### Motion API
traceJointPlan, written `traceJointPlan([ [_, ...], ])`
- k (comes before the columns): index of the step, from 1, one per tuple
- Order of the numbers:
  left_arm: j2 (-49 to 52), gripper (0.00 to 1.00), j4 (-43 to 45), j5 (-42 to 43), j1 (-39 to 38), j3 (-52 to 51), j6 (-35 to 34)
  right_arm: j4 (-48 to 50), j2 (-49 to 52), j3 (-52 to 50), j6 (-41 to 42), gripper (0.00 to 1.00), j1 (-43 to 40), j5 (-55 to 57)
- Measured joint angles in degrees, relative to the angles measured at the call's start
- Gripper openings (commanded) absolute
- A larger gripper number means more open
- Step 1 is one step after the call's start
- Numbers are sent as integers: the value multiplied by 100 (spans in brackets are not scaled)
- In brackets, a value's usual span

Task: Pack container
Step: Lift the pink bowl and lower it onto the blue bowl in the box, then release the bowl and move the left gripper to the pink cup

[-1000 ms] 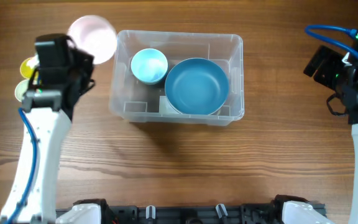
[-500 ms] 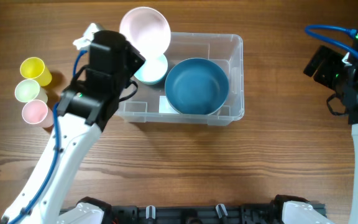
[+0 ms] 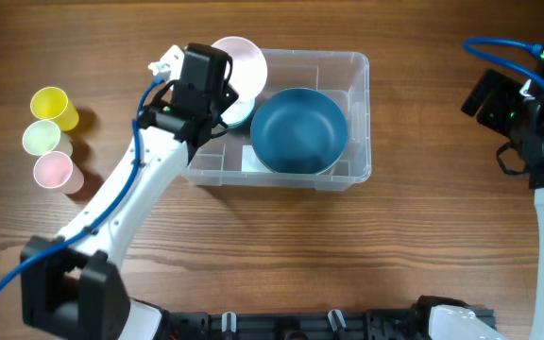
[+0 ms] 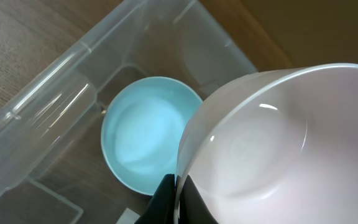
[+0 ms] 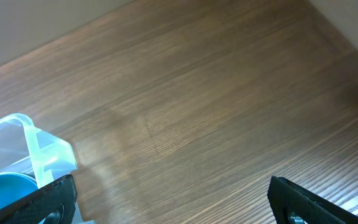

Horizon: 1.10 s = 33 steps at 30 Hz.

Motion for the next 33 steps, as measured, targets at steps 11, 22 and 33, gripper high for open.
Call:
traceJointPlan([
  [11, 389, 49, -101, -11, 234, 0, -42, 0, -2, 0, 0, 100, 2, 0],
  [22, -131, 52, -92, 326, 234, 11, -81, 2, -2, 0, 0, 100, 0, 0],
  [33, -2251, 73, -3086, -850, 846, 208, 63, 0, -2, 0, 0, 100, 0, 0],
])
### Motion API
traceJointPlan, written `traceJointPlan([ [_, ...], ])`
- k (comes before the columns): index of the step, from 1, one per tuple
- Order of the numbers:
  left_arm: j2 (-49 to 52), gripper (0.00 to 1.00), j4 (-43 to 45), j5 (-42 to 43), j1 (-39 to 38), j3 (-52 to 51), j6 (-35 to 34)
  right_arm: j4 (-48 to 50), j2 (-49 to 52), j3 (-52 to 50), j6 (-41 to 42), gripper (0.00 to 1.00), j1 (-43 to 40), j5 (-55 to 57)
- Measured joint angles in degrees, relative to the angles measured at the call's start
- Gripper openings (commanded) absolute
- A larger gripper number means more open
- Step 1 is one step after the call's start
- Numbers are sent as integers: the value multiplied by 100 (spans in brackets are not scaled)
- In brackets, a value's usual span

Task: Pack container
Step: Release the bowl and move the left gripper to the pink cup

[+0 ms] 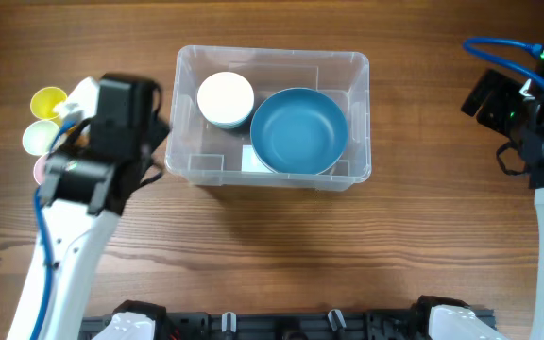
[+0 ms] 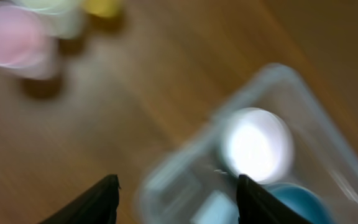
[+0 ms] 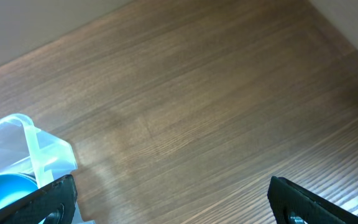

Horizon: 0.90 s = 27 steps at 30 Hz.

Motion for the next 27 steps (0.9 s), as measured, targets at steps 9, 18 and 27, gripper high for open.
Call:
traceJointPlan([
  [9, -251, 73, -619, -1051, 1204, 0, 503, 0, 0, 0, 0, 100, 0, 0],
  [18, 199, 81, 48, 57, 2297, 0, 2028, 0, 0, 0, 0, 100, 0, 0],
  [27, 920, 83, 50, 857, 3379, 0, 3025, 0, 2, 0, 0, 100, 2, 0],
])
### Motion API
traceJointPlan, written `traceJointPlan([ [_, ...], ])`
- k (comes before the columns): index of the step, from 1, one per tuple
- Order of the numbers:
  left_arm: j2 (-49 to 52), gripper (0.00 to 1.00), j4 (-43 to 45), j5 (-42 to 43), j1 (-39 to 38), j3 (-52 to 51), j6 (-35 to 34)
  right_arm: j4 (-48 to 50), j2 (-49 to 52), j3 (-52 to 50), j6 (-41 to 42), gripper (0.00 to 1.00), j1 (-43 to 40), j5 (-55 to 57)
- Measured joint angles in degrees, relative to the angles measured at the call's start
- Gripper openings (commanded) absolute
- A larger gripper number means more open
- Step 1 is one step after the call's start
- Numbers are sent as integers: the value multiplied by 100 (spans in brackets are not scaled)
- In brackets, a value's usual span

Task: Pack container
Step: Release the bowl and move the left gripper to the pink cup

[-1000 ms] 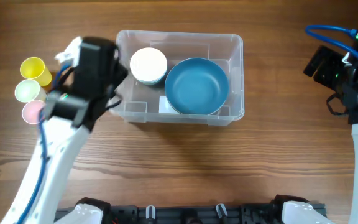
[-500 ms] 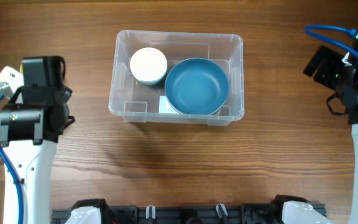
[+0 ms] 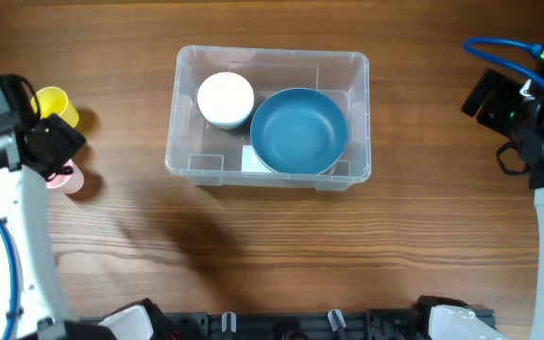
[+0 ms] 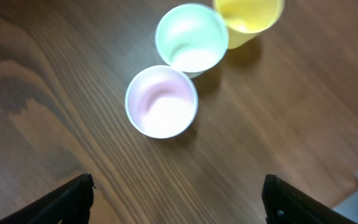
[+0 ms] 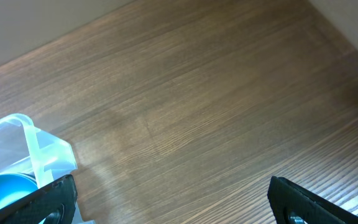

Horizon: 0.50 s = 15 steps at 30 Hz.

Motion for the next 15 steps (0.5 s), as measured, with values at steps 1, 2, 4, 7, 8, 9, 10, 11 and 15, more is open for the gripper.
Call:
traceJointPlan([
  [1, 61, 81, 0, 37, 55, 0, 31, 0, 0, 0, 0, 100, -2, 0],
  [2, 129, 80, 0, 74, 96, 0, 70, 0, -2, 0, 0, 100, -2, 0],
  [4, 262, 78, 0, 140, 129, 0, 151, 0, 0, 0, 0, 100, 0, 0],
  [7, 501, 76, 2, 190, 129, 0, 195, 0, -2, 0, 0, 100, -2, 0],
  [8, 577, 76, 11, 199, 129, 0, 199, -2, 0, 0, 0, 100, -2, 0],
  [9, 691, 75, 24, 201, 129, 0, 201, 0, 0, 0, 0, 100, -2, 0],
  [10, 804, 76, 42, 201, 129, 0, 216, 0, 0, 0, 0, 100, 0, 0],
  [11, 898, 76, 55, 208, 129, 0, 221, 0, 0, 0, 0, 100, 0, 0],
  [15, 1325, 73, 188, 243, 129, 0, 245, -2, 0, 0, 0, 100, -2, 0],
])
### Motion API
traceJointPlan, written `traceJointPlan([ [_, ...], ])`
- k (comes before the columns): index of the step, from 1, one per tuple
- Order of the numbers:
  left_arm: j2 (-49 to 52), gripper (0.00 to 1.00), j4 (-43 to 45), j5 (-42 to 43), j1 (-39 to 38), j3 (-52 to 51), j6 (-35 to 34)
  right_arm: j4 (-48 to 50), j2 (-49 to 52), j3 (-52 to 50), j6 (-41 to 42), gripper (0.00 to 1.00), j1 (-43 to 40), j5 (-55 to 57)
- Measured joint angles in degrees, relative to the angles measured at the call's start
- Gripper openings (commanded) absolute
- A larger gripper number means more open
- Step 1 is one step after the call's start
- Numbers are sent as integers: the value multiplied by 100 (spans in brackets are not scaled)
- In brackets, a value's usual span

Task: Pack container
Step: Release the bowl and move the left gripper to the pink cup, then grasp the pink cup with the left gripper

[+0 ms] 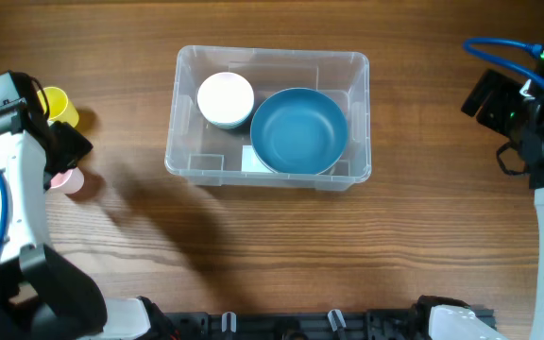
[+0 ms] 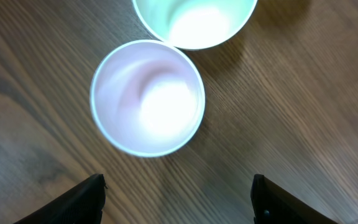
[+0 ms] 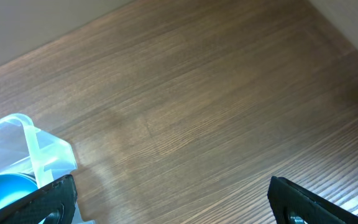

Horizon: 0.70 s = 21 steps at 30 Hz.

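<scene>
The clear container (image 1: 359, 113) sits mid-table, holding a dark blue bowl (image 1: 298, 130) and a pale pink bowl (image 1: 225, 97) nested on a light-blue one. Left of it stand three cups. The pink cup (image 2: 148, 98) and the green cup (image 2: 194, 22) fill the left wrist view; overhead, the yellow cup (image 1: 57, 104) and a sliver of the pink cup (image 1: 64, 179) show, with the green one hidden under the arm. My left gripper (image 2: 179, 202) hangs open just above the pink cup, nothing between its fingers. My right gripper (image 3: 173, 205) is open, far right.
The right wrist view catches the container's near corner (image 3: 33, 152) and the dark blue bowl's rim (image 3: 5, 193) at its left edge, with bare wood beyond. The cups stand touching one another close to the table's left edge.
My left gripper has come closer to the cups: the pink cup now looms larger in its view and the yellow cup has left that view. The right arm is unchanged.
My left gripper first held the pale pink bowl over the light-blue bowl in the container. Then the bowl lay nested there and the gripper, open, was left of the container. It later stood over the three cups, and now sits lower above the pink one.
</scene>
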Motion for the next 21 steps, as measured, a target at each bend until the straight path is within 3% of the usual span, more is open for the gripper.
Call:
traceJointPlan([
  [21, 310, 69, 295, 4, 26, 0, 4, 2, -2, 0, 0, 100, 0, 0],
])
